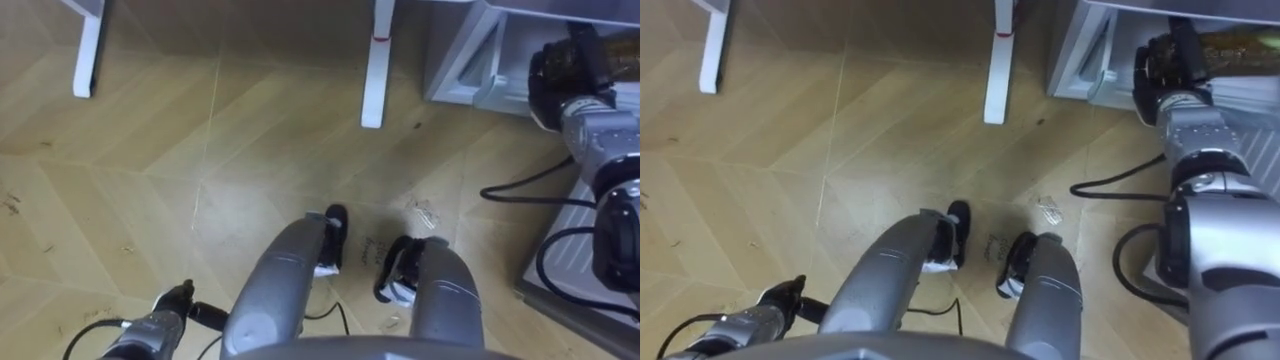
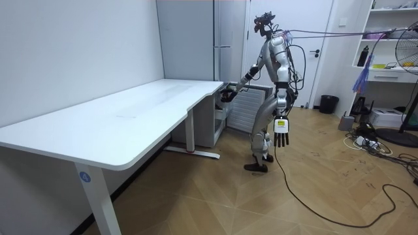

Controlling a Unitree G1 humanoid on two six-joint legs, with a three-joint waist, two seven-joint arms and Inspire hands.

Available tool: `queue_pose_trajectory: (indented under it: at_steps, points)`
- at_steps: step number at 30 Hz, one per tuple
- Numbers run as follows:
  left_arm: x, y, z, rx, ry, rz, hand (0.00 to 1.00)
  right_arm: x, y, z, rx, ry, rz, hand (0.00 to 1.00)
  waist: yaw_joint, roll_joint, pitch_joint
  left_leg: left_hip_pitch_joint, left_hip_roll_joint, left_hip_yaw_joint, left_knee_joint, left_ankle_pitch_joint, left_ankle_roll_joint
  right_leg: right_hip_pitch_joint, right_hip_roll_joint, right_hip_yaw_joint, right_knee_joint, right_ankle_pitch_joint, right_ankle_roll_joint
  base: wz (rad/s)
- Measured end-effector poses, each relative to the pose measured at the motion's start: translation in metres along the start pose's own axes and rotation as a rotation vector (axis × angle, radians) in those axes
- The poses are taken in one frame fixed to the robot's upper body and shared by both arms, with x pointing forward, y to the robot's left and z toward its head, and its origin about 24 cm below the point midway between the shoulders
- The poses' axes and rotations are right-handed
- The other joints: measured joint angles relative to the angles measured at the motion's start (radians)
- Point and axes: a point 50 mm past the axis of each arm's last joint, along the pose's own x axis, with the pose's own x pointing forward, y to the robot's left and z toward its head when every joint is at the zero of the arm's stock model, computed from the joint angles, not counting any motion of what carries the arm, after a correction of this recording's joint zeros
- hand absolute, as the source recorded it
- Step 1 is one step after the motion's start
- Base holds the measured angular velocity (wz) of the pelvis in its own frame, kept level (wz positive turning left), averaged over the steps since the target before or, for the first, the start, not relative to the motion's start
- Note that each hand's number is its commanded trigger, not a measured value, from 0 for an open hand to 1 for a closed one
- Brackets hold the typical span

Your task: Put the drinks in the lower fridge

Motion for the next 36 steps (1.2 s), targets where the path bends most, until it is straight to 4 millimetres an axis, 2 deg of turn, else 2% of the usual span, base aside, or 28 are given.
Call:
queue_pose_trajectory:
  at_steps: [1,6,20,22,29,36]
  points:
    - [0.000,0.000,0.000,0.000,-0.001,-0.001,0.00,0.000,0.001,0.000,0.000,0.000,0.004,0.00,0.000,0.000,-0.0001,-0.001,0.001,0.000,0.003,0.000,0.000,0.000,0.000,0.000,0.001,0.000,0.000,0.00]
    - [0.000,0.000,-0.003,-0.001,0.003,0.002,0.00,0.000,0.002,0.003,0.003,-0.032,0.012,0.00,-0.003,-0.006,-0.0107,-0.001,0.010,-0.002,0.011,-0.002,0.001,0.013,0.005,-0.015,-0.008,0.002,-0.003,0.00]
    - [-0.001,0.000,-0.002,0.000,-0.007,0.009,0.00,0.000,-0.004,0.004,0.025,-0.032,-0.012,0.00,0.001,-0.004,-0.0109,0.033,0.021,0.004,-0.020,0.000,0.000,0.047,0.014,-0.023,-0.047,0.014,-0.006,-0.02]
    - [-0.001,-0.001,-0.001,0.009,-0.015,0.012,0.00,0.000,-0.004,0.004,0.026,-0.032,-0.013,0.00,-0.001,-0.003,-0.0117,0.037,0.021,0.004,-0.033,0.005,-0.001,0.049,0.016,-0.024,-0.059,0.017,-0.001,0.00]
    - [-0.001,-0.003,0.000,0.012,-0.020,0.005,0.00,0.000,-0.012,0.005,0.017,-0.037,-0.032,0.00,-0.006,0.000,-0.0109,0.086,0.016,0.013,-0.107,0.024,-0.006,0.086,0.017,-0.024,-0.113,0.033,-0.008,-0.02]
    - [-0.001,-0.003,0.000,0.012,-0.022,0.001,0.00,-0.001,-0.017,0.005,-0.008,-0.041,-0.044,0.00,-0.035,0.002,-0.0102,0.135,0.016,0.015,-0.163,0.027,-0.009,0.132,0.028,-0.021,-0.173,0.045,-0.001,-0.03]
